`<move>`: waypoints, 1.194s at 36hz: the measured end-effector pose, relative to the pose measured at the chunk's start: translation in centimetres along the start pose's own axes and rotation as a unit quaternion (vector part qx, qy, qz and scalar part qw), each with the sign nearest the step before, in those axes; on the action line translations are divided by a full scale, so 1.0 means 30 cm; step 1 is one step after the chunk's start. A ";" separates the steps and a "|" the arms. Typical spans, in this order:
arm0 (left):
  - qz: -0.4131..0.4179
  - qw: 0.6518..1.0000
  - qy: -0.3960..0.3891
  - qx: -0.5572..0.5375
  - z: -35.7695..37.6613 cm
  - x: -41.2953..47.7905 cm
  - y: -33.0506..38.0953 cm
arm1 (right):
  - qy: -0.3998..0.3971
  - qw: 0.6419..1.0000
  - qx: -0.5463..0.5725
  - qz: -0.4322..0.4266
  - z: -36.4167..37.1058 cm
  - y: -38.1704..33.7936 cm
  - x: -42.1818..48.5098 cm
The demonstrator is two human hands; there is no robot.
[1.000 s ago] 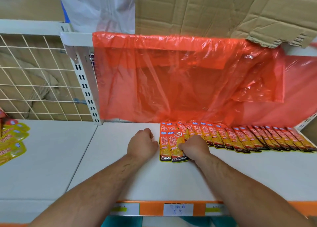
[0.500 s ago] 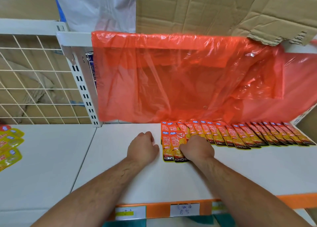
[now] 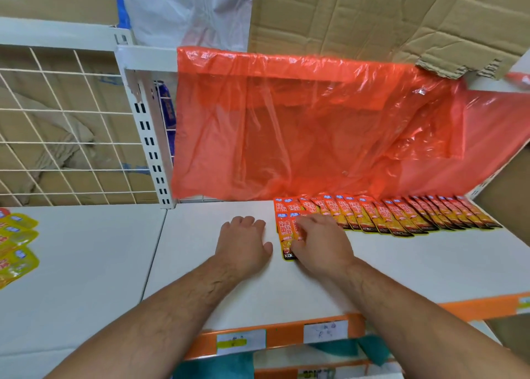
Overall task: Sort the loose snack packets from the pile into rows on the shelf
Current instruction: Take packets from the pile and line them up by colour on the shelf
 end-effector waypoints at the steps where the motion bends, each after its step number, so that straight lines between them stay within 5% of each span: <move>1: 0.000 1.000 0.000 -0.002 0.001 -0.008 -0.012 | 0.000 1.000 -0.002 -0.012 0.004 -0.017 -0.004; 31: -0.300 0.954 0.027 -0.004 -0.208 -0.732 -0.476 | -0.112 0.949 0.095 -0.278 0.084 -0.701 -0.180; 43: -0.354 0.934 0.046 -0.006 -0.283 -0.864 -0.836 | -0.122 0.927 0.069 -0.348 0.143 -1.123 -0.134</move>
Point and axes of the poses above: each hand's wrist, its own x-axis towards the middle knuckle, its own z-axis out of the palm, y = z × x, the point moved 1 cm from there along x, towards the middle knuckle, and after that the axes turned 6 degrees about -z, right-handed, at the moved point
